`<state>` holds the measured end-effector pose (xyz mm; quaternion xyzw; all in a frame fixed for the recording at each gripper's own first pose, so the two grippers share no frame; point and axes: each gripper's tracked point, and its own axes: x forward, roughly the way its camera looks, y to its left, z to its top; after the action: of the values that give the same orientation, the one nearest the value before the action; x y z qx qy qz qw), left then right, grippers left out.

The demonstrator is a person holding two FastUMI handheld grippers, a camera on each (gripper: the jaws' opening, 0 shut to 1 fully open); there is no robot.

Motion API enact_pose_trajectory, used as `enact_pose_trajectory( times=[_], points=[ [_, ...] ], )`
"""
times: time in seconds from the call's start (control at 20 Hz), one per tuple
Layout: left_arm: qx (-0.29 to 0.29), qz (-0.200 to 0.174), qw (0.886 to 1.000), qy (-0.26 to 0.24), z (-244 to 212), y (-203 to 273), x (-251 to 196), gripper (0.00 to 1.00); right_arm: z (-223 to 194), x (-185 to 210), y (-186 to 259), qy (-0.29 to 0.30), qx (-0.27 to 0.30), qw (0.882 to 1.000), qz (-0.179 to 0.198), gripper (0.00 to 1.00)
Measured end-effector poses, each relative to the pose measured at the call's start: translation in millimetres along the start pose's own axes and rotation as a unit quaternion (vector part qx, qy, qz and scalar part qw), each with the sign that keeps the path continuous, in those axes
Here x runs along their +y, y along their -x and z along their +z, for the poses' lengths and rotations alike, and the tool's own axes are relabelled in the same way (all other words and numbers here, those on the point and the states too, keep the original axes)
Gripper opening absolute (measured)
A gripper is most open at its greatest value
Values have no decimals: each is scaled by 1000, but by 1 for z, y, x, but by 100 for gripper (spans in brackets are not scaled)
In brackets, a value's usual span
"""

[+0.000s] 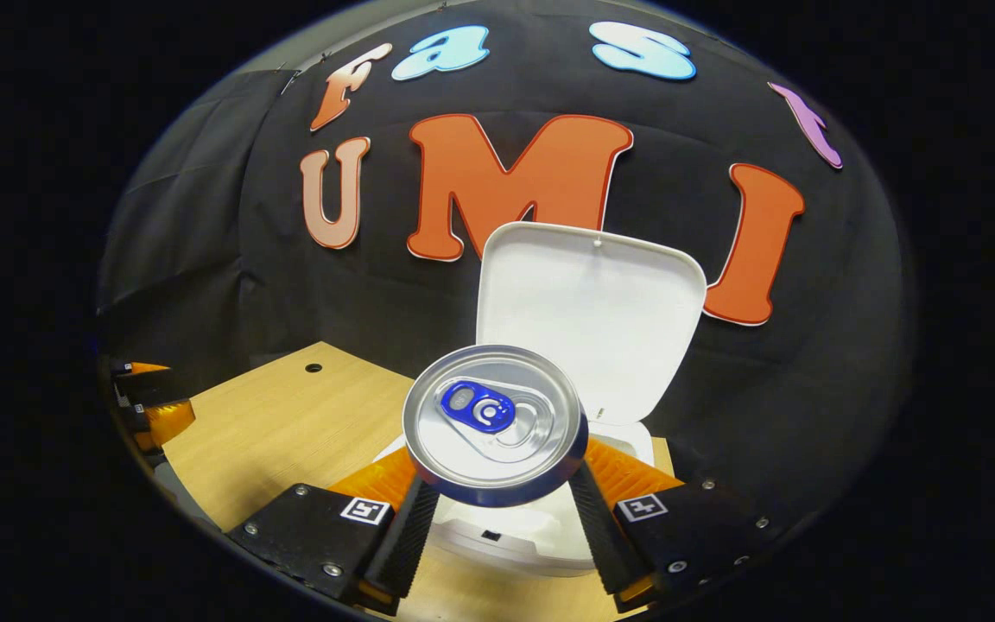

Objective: Press the lid of the desktop garbage bin to open it, pick up the crumpled paper on the desktop and throw it into the bin, then pick up the pop can on the desktop and drop it into the bin, and finally close the garbage bin lid.

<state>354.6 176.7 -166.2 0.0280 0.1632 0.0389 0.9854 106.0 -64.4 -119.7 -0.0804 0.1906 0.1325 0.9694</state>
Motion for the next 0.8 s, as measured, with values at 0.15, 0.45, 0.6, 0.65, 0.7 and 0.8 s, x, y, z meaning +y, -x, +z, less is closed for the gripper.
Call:
enact_pose_trajectory(
  times=[0.15, 0.45, 0.6, 0.65, 0.7, 0.8],
  points=[
    [6, 9, 1000, 0, -1, 1, 3, 100, -10, 1, -9, -4, 11, 1000, -8, 81],
    [9, 5, 1000, 20, -7, 3, 5, 100, -31, -7, -19, -12, 36, 999, -34, 81],
    [12, -4, 1000, 15, -8, 3, 5, 100, -41, -9, -24, -32, 56, 997, -47, 82],
    [12, -10, 1000, 17, -7, 3, 4, 100, -42, -8, -25, -35, 58, 997, -47, 82],
    [11, -15, 1000, 18, -6, 0, 3, 100, -41, -7, -24, -35, 55, 997, -47, 83],
    [13, -19, 1000, 21, -7, -4, 2, 100, -38, -9, -23, -36, 52, 997, -51, 83]
  ],
)
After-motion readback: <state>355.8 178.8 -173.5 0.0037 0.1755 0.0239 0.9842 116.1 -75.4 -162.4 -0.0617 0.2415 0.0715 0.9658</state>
